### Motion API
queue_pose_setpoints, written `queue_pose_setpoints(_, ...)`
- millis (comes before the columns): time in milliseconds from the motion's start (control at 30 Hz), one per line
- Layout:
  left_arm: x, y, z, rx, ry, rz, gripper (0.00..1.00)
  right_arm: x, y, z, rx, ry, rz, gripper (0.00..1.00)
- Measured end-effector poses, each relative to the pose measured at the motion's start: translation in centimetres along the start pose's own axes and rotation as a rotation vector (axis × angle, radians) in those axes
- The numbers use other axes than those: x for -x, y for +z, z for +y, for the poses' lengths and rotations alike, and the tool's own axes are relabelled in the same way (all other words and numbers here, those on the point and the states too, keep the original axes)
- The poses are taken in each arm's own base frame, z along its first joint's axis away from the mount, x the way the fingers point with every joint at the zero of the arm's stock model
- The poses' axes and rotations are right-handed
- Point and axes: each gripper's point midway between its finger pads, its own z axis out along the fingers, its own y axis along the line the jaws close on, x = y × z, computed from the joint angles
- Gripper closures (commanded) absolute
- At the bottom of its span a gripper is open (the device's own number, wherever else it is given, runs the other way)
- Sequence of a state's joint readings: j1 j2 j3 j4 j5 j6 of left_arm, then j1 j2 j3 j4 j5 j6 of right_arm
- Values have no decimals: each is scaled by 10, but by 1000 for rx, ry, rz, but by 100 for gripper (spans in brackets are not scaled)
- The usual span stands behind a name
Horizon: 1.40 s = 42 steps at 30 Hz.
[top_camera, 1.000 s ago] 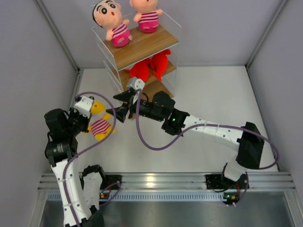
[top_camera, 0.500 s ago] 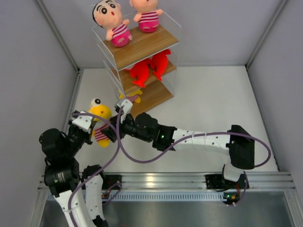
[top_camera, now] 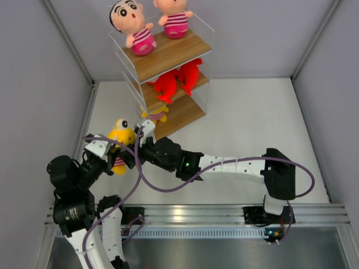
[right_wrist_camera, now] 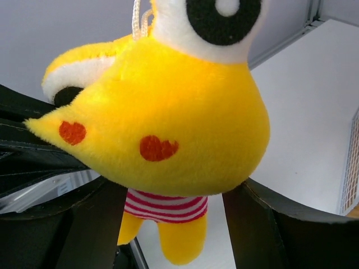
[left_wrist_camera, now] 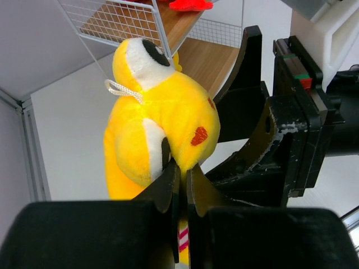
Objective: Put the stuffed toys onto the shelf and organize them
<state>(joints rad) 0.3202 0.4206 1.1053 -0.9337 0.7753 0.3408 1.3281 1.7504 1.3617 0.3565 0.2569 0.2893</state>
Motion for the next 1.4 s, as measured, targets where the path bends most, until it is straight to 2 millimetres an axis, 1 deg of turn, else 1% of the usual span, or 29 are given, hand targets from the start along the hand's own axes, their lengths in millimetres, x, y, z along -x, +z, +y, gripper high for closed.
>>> queue_pose_setpoints(67, 0, 0, -2, -6, -11, -1, 100, -3, 3, 3, 16, 4, 0, 35)
queue_pose_setpoints(100, 0, 0, -2, -6, -15, 0, 100, -4, 4, 4, 24, 5, -1, 37)
queue_pose_setpoints(167, 0, 0, -2, -8, -23, 0, 100, -4, 6, 8, 45, 14, -9, 46)
queue_pose_setpoints(200, 0, 0, -3, -10, -26, -2, 100, -3, 7, 10, 54, 18, -17, 59)
queue_pose_setpoints(233, 1, 0, -4, -14, -29, -5, 100, -1, 7, 12, 64, 28, -25, 66)
queue_pose_setpoints(267, 2, 0, -4, -16, -25, -12, 100, -1, 7, 13, 73, 33, -34, 76)
queue_pose_setpoints(300, 3, 0, -4, -17, -25, -15, 100, 1, 7, 15, 84, 37, -46, 82)
queue_pose_setpoints(367, 4, 0, -4, -19, -25, -19, 100, 2, 6, 17, 103, 44, -66, 100)
queue_pose_setpoints(433, 4, 1, -5, -22, -28, -19, 100, 1, 3, 19, 121, 47, -83, 100)
queue_pose_setpoints(500, 4, 0, -7, -32, -34, -19, 97, 0, 0, 17, 125, 41, -100, 100)
queue_pose_setpoints(567, 4, 1, -10, -47, -39, -23, 61, 0, -4, 13, 128, 30, -119, 100)
queue_pose_setpoints(600, 5, 0, -13, -63, -48, -27, 47, 0, -8, 11, 127, 20, -125, 100)
queue_pose_setpoints(633, 7, 0, -15, -72, -43, -37, 32, -5, -11, 5, 115, 1, -116, 100)
queue_pose_setpoints(667, 10, -1, -18, -83, -44, -46, 30, -11, -14, -3, 101, -20, -108, 100)
queue_pose_setpoints(733, 11, -2, -23, -100, -52, -55, 25, -28, -21, -21, 65, -78, -88, 100)
queue_pose_setpoints(900, 13, -4, -22, -88, -50, -57, 23, -61, -46, -60, -3, -208, -54, 100)
queue_pose_setpoints(967, 12, -4, -18, -67, -49, -52, 23, -67, -56, -77, -31, -241, -48, 100)
queue_pose_setpoints(1033, 11, -4, -13, -38, -46, -44, 23, -65, -64, -101, -76, -260, -48, 100)
queue_pose_setpoints(1133, 8, -4, -6, 3, -42, -31, 22, -51, -78, -134, -146, -295, -56, 100)
queue_pose_setpoints(1200, 4, -4, 0, 34, -35, -19, 22, -31, -90, -148, -184, -329, -80, 100)
queue_pose_setpoints(1233, 2, -4, 2, 43, -32, -13, 22, -18, -97, -150, -193, -350, -96, 100)
queue_pose_setpoints(1333, -4, -3, 7, 67, -26, 4, 22, 19, -119, -148, -186, -416, -143, 100)
queue_pose_setpoints(1400, -7, -3, 9, 77, -21, 11, 22, 40, -133, -150, -177, -452, -175, 100)
